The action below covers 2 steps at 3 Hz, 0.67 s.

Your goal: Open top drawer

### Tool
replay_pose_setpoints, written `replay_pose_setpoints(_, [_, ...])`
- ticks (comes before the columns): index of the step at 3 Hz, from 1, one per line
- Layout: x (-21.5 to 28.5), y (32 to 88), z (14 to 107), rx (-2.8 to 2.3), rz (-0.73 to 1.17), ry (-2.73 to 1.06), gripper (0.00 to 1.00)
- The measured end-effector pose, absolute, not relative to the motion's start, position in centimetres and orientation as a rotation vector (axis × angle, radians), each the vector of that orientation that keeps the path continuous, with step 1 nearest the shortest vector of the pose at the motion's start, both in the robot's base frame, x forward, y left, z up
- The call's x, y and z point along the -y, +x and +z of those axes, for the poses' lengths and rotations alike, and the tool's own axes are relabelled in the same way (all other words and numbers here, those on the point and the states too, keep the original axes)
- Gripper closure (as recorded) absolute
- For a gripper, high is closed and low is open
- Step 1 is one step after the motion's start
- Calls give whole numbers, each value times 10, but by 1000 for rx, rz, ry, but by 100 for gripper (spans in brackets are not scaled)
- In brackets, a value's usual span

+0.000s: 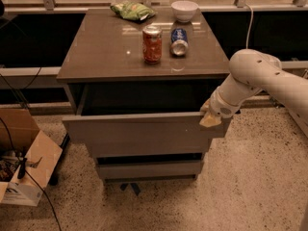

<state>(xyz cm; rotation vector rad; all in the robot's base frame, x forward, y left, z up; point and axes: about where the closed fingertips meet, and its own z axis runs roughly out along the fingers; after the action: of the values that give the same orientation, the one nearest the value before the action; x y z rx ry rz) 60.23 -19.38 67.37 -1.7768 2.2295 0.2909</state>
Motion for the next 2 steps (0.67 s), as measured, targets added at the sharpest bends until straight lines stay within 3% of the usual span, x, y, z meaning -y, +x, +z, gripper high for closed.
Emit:
replay_pose_setpoints(1, [194, 602, 675, -2229, 291, -1777, 100])
replay_pose_setpoints(2, [194, 602, 678, -2229, 291, -1777, 81])
